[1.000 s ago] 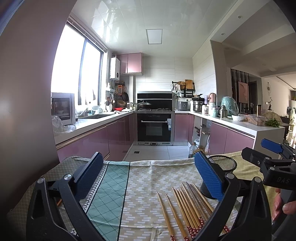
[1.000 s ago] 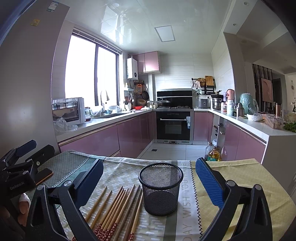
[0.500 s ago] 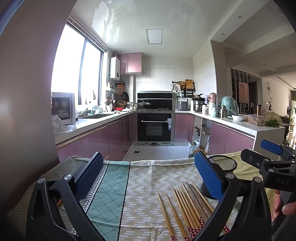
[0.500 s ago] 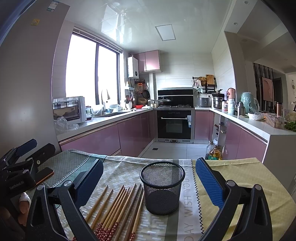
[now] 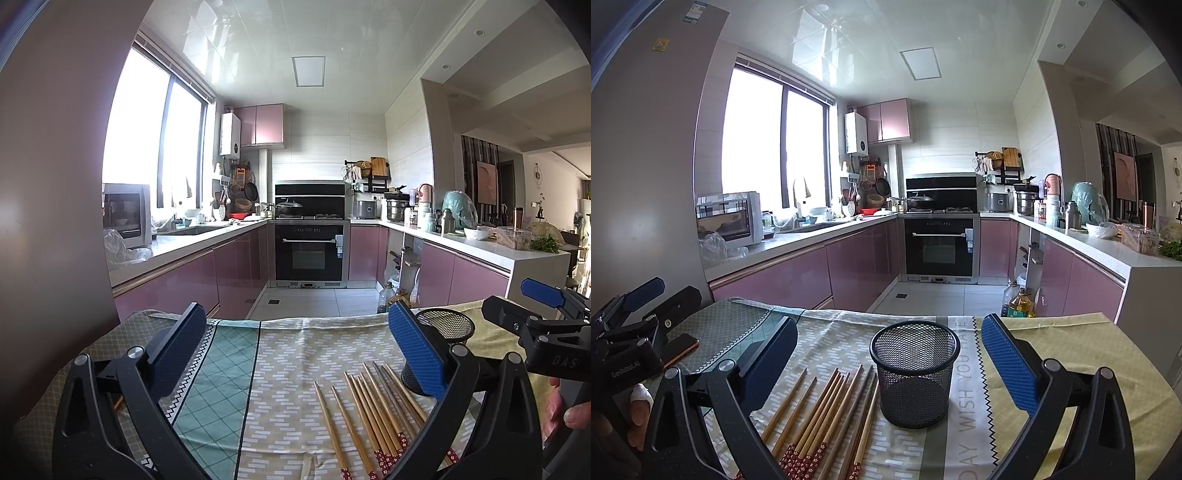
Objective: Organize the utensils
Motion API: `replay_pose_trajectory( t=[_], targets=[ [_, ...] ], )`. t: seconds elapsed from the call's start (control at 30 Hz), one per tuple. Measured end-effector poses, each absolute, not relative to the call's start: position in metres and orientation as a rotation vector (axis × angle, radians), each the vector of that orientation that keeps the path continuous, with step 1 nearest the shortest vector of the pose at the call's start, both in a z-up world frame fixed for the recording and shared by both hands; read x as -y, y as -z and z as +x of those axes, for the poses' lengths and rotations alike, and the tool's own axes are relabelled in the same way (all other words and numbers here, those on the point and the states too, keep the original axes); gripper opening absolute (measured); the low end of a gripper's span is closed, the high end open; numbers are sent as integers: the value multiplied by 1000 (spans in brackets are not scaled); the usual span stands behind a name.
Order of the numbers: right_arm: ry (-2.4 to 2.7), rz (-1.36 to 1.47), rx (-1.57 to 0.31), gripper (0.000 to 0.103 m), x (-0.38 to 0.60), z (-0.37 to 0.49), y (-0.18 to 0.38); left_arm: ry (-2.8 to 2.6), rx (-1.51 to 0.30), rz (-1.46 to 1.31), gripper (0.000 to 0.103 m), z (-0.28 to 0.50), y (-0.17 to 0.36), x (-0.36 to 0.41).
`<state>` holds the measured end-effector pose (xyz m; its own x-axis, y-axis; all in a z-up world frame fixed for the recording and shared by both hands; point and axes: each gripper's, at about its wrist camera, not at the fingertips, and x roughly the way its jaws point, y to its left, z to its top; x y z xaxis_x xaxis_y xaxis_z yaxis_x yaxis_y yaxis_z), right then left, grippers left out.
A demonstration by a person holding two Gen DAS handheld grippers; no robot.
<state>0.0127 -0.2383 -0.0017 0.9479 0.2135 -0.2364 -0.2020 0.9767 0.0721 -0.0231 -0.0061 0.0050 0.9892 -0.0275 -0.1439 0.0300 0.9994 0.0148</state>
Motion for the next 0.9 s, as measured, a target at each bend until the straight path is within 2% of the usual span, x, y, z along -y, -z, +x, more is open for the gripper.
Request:
replay_pose_trajectory(
  t=[0.9],
  targets=[
    [-212, 48, -254, 97, 239, 14, 3, 27, -147, 19, 97, -23, -4, 7]
  ],
)
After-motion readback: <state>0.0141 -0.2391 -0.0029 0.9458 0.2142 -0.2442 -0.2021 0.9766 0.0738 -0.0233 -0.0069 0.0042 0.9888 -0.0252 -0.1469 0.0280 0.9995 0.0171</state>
